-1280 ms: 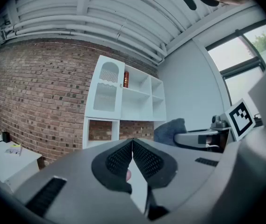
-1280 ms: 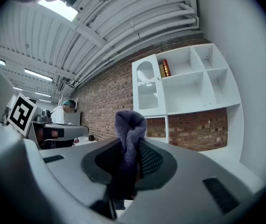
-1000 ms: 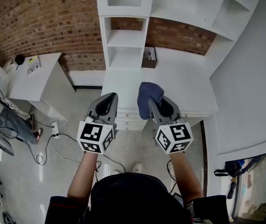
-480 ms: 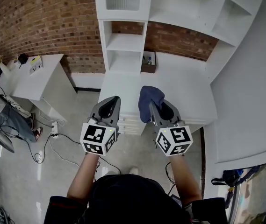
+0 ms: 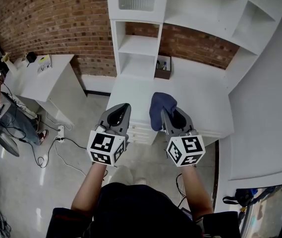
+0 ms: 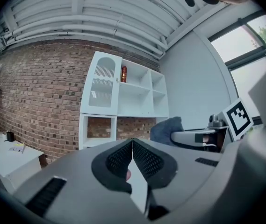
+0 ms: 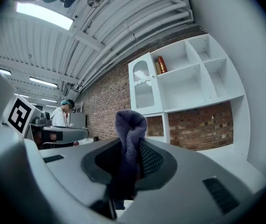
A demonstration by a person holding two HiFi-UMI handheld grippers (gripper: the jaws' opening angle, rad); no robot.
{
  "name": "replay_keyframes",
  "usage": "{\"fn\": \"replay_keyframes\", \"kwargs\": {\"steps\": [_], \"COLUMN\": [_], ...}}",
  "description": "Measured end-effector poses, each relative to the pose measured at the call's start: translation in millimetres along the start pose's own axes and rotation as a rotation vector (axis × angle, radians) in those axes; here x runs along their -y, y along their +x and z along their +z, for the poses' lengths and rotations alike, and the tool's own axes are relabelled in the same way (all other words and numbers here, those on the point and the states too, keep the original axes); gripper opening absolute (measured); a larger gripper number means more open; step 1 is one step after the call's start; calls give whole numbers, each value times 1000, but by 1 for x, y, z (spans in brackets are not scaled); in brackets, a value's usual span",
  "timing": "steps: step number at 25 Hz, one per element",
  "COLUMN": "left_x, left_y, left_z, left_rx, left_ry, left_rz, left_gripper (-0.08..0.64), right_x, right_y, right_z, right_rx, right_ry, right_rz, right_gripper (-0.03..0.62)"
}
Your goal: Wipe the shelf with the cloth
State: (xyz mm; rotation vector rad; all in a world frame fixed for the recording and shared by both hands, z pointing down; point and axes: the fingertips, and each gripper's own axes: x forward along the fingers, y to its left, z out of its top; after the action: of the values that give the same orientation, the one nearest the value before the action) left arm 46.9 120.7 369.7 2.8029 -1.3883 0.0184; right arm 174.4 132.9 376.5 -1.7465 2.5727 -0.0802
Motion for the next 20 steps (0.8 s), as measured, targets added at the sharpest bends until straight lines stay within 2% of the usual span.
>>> {"fn": "replay_keyframes", "kwargs": {"steps": [10,20], "left_x": [-11,-42], "left_y": [24,56], "left_z": [-6,-2], "left_rx": [-12,-2], "left_ry": [-1,-4], "left_rz": [19,28], "left_gripper": [17,17], "right_x": [17,31], "right_y": [22,65], "right_z": [-4,1], "right_rx": [-3,-5], "right_ry": [9,1], "right_rz": [16,17], "right_gripper": [89,89]}}
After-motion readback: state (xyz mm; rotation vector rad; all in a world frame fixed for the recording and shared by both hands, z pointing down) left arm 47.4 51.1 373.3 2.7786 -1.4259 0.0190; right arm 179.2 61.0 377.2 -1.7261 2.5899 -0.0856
